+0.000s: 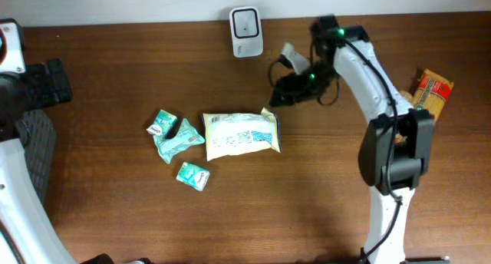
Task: Scan the item barcode
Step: 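Lift the white pouch and move it toward the scanner, then hold the white pouch in front of the barcode scanner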
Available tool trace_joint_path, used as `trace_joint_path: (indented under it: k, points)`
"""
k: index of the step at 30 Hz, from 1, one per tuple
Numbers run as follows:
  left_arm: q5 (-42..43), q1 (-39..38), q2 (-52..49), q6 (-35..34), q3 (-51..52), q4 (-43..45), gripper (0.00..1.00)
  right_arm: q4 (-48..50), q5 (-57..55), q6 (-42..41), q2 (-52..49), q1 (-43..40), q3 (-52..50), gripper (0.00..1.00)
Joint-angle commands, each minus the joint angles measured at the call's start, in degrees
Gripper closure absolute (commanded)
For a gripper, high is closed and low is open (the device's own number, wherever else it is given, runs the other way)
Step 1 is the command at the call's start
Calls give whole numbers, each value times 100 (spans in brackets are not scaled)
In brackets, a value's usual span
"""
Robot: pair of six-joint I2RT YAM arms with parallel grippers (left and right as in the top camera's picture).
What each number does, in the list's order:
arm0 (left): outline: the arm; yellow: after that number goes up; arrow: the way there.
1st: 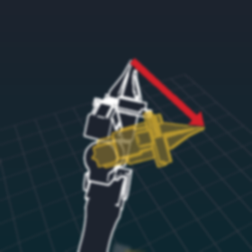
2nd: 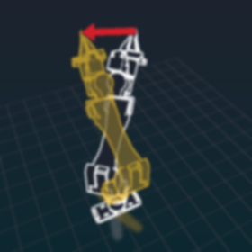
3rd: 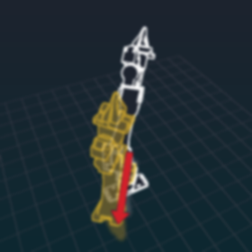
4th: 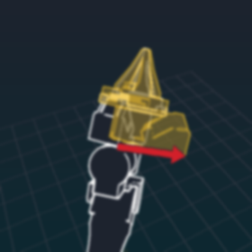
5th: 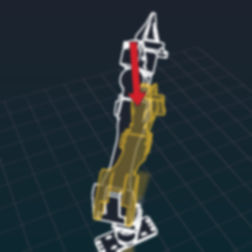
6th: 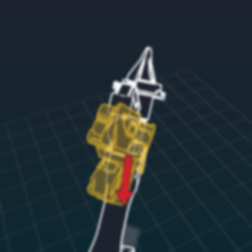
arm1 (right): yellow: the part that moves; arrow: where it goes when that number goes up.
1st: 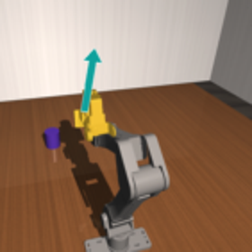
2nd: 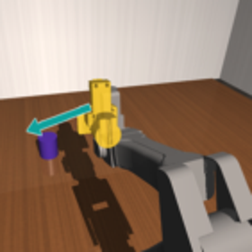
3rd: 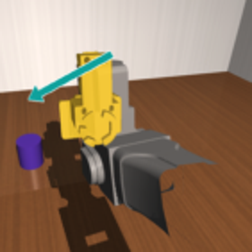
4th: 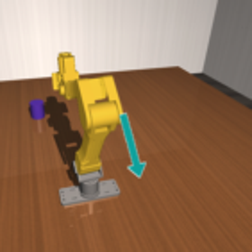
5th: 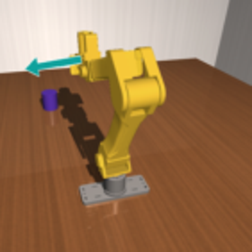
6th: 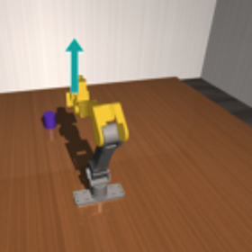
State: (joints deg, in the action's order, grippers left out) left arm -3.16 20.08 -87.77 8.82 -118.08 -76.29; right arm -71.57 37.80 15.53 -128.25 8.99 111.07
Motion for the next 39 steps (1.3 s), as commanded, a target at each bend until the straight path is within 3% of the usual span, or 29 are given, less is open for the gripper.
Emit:
trace_joint_path:
  k: [1,7,10,11,13,15,18,19,21,28,34,39]
  points:
    - [61,35,-9,72,-9,7,1,509,1182,-514,26,94,-713,8]
    - [59,35,-9,72,-9,9,1,2280,1038,-2293,26,896,-1513,5]
    - [59,35,-9,72,-9,9,1,2793,649,-2988,26,1211,-1814,12]
    - [59,35,-9,72,-9,7,1,2931,654,-3001,26,1290,-1956,25]
    - [59,35,-9,72,-9,9,1,3025,654,-2999,26,1349,-2122,42]
    - [59,35,-9,72,-9,9,1,3053,649,-2994,26,1342,-2177,68]
    - [59,35,-9,72,-9,7,1,3405,601,-2931,26,1335,-2177,94]
    - [59,35,-9,72,-9,9,1,3484,481,-2929,28,1331,-2173,96]
    - [61,35,-9,72,-9,9,1,3268,350,-2632,57,1272,-2009,96]
    - [59,35,-9,72,-9,7,1,758,-245,-313,1139,1158,48,96]
    - [59,35,-9,72,-9,7,1,389,-251,1191,2507,1150,339,96]
    - [59,35,-9,72,-9,9,1,385,-251,1193,2863,1150,339,96]
